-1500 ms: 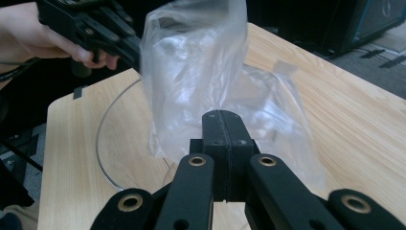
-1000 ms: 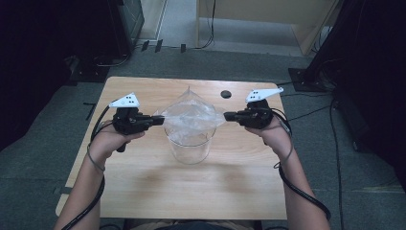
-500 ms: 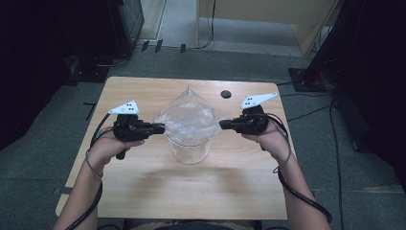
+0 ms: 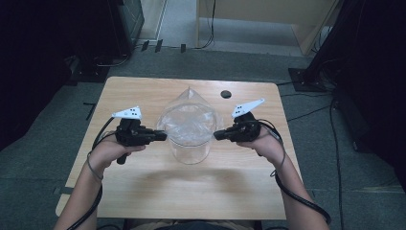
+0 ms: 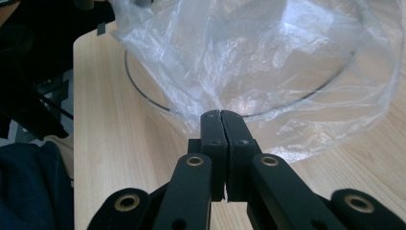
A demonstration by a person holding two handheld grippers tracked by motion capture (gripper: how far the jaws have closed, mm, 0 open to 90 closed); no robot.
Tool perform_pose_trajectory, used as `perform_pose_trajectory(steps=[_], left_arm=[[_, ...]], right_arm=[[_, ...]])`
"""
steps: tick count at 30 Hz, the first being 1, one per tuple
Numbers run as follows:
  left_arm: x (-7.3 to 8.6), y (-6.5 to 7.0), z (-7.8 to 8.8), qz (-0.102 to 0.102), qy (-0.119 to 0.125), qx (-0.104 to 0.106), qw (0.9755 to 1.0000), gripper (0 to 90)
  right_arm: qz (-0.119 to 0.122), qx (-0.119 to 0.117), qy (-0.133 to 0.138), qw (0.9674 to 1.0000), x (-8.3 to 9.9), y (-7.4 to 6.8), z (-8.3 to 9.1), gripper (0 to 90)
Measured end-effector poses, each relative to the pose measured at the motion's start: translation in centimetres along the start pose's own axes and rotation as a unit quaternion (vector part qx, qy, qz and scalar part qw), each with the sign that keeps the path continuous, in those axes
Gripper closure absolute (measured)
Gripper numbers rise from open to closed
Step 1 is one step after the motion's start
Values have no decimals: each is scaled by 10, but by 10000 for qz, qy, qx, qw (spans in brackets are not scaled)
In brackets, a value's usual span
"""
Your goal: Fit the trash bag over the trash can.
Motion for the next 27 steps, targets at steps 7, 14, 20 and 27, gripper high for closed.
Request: perform_pose_trajectory(steps=[7,14,20,27], left_arm=[[3,2,-2,-78,-170,155,9997,845],[6,2,-2,-133,-275,169,9994,852],[8,6,-8,-276,-399,297,9984,838],[16,-3,-20,-135,-599,116,9980,854]], right_arm=[[9,-141,-62,9999,1,-1,-1,897],[92,-197,-284,9994,3,-3,-3,900],[163,-276,-340,9989,1,-6,-6,900],[107,-332,-499,9981,5,-6,-18,900]])
Point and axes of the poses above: each handheld gripper's, and its own axes: z roughly backward along the jaws, x roughly out of its underside, y roughly to its right, the point moved 2 cm from there along -z, roughly forward along the jaws, and after that the axes turned 14 degrees about z, right-handed, at the moved point
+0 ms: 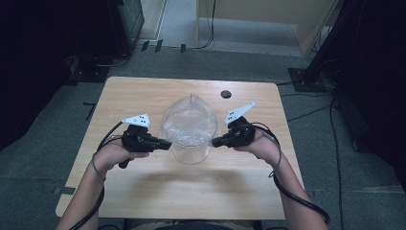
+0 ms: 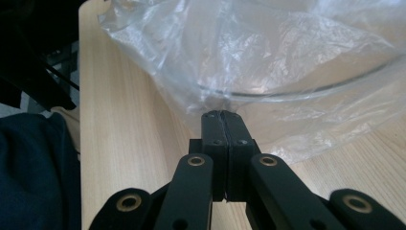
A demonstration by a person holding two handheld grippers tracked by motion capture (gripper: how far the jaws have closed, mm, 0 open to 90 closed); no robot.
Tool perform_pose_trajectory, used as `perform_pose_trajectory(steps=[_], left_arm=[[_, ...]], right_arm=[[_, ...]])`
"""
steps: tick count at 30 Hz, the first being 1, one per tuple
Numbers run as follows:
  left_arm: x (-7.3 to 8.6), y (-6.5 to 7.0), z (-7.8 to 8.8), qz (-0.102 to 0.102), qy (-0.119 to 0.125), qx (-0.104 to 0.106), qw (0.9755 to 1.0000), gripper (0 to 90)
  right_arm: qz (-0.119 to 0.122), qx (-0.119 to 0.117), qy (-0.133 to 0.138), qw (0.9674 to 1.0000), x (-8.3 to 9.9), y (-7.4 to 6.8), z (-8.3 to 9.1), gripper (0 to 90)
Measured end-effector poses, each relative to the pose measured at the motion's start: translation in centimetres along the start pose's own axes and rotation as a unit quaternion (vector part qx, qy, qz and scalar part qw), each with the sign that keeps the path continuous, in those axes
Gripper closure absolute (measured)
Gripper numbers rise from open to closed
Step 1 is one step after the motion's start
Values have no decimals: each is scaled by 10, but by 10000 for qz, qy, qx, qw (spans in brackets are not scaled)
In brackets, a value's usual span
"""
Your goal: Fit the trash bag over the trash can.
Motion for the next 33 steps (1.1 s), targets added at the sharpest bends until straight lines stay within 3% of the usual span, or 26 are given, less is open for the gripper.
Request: perform_pose_trajectory(steps=[6,17,18,20,22,24,28,33], left_arm=[[6,-12,-8,168,39,-90,9998,866],[8,-20,-14,255,107,-274,9992,877],[9,-21,-14,243,105,-312,9992,877],[9,-22,-14,258,121,-399,9988,878],[9,-25,-14,299,185,-415,9985,869],[9,-25,-13,318,216,-379,9985,819],[6,-20,-1,255,348,-8,9991,652],[3,-16,18,62,545,61,9985,531]], right_arm=[[-1,55,-130,9999,3,1,-8,900],[104,110,-443,9989,7,1,-27,892],[118,167,-497,9986,8,2,-28,892],[263,378,-880,9951,13,4,-32,887],[219,400,-985,9941,19,7,-36,868],[107,308,-761,9966,20,9,-34,845],[9,219,-340,9992,14,10,-18,790],[-1,177,37,9998,8,9,5,695]])
Point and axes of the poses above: each handheld gripper's, and its own axes: z roughly backward along the jaws, x roughly out of its underside, y roughly to its right, the point moved 2 cm from there along -z, roughly forward along the jaws, and after that the axes turned 14 degrees about z, right-handed, at the moved point
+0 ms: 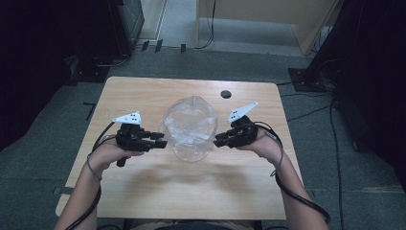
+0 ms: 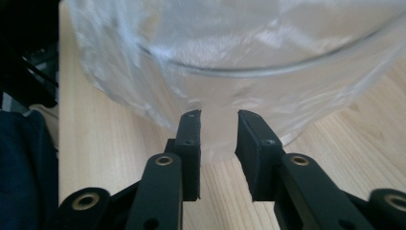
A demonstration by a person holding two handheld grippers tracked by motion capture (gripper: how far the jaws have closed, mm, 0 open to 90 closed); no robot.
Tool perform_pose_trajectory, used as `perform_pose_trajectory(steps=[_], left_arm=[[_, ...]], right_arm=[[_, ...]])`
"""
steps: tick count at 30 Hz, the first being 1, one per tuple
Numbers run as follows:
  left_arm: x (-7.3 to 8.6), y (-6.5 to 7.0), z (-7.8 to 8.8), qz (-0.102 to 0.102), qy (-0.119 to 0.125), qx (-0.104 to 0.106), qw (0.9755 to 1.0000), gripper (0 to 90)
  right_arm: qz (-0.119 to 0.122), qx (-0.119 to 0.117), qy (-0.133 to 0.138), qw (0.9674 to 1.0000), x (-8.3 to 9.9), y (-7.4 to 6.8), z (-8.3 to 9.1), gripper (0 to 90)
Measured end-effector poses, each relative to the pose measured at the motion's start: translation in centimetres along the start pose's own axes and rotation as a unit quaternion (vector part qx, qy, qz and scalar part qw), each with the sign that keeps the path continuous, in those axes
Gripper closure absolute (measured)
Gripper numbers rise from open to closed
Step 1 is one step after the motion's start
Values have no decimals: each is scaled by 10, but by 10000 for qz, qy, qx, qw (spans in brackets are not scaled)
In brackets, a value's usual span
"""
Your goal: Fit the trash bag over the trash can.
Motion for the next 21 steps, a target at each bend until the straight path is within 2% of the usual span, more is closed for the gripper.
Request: perform_pose_trajectory(steps=[2,6,7,12,16,17,21], left_arm=[[-2,1,6,-36,136,-11,9999,502],[-6,5,15,-159,320,143,9993,452],[-7,6,16,-211,369,114,9990,443],[-13,6,20,-183,583,-71,9981,438],[-20,2,19,94,716,-449,9964,459],[-22,2,18,144,762,-488,9958,460],[-25,4,16,67,836,-570,9948,463]], right_arm=[[39,123,89,9999,-2,1,8,678],[60,250,343,9991,-6,2,17,649],[70,309,398,9987,-8,2,19,646],[136,476,684,9964,-16,0,24,645],[150,630,979,9931,-22,-1,25,637],[137,639,1061,9922,-24,-2,24,637],[116,768,1187,9899,-29,-1,20,619]])
Point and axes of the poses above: each handheld gripper's, and its own axes: z roughly backward along the jaws, x roughly out of its underside, y roughly to its right, the point moved 2 cm from there along -z, roughly forward along the jaws, and after that the axes turned 14 degrees about z, right-handed, at the moved point
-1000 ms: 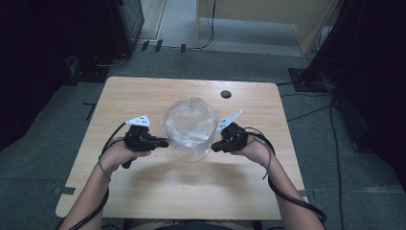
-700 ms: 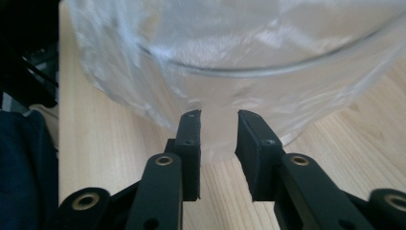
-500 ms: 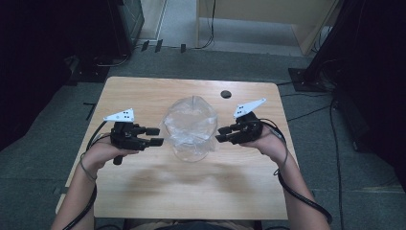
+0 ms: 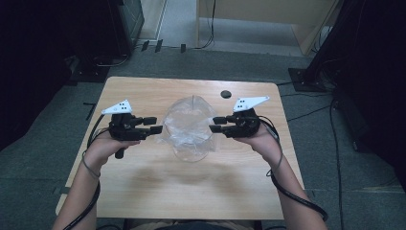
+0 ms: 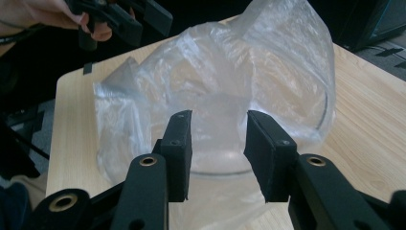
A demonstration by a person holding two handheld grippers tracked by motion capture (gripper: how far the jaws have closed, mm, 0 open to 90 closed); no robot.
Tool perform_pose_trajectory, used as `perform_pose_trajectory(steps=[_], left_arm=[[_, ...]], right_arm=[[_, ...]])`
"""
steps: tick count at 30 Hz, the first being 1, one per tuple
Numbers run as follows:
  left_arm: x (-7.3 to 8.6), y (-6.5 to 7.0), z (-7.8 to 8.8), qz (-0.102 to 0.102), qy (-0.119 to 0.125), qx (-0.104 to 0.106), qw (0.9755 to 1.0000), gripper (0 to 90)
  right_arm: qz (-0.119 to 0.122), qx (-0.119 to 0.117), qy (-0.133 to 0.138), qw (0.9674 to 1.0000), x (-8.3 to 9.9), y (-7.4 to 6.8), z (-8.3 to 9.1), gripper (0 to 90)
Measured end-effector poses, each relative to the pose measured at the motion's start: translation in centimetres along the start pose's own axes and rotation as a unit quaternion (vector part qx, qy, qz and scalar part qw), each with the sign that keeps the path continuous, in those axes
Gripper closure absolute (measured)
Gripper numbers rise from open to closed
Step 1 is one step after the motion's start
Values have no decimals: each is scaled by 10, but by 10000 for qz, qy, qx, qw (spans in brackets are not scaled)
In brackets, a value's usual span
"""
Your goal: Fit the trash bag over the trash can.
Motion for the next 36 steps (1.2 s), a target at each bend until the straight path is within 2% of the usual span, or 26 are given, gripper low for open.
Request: perform_pose_trajectory(steps=[5,11,15,18,22,27,30,33,36], left_arm=[[-5,3,-6,-65,106,-171,9998,451],[-9,7,-14,-124,159,-255,9995,436],[-11,9,-19,-186,179,-362,9990,423],[-12,12,-21,-237,182,-362,9989,406],[-13,15,-24,-311,177,-379,9986,390],[-12,13,-30,-330,162,-394,9985,386],[-14,12,-34,-415,164,-434,9981,387],[-18,12,-37,-467,225,-450,9976,393],[-23,12,-39,-537,274,-454,9971,416]], right_arm=[[14,50,24,10000,-2,-4,-13,580],[128,90,29,9999,-5,-12,-30,455],[123,-37,9,9999,-8,-17,-39,395],[169,-146,-34,9997,-10,-23,-45,363],[319,-206,-196,9991,-9,-29,-52,337],[211,-269,-159,9993,-8,-28,-54,324],[114,-311,-156,9993,-7,-25,-54,328],[189,-121,1,9997,-9,-18,-50,454],[246,178,133,9994,-13,-8,-45,458]])
Point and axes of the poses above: each handheld gripper's, and its own axes: z roughly backward along the jaws, x roughly out of its underside, y roughly to its right, the point moved 2 cm from there along -z, roughly forward along the jaws, and after that the axes turned 14 degrees about z, right-handed, at the moved point
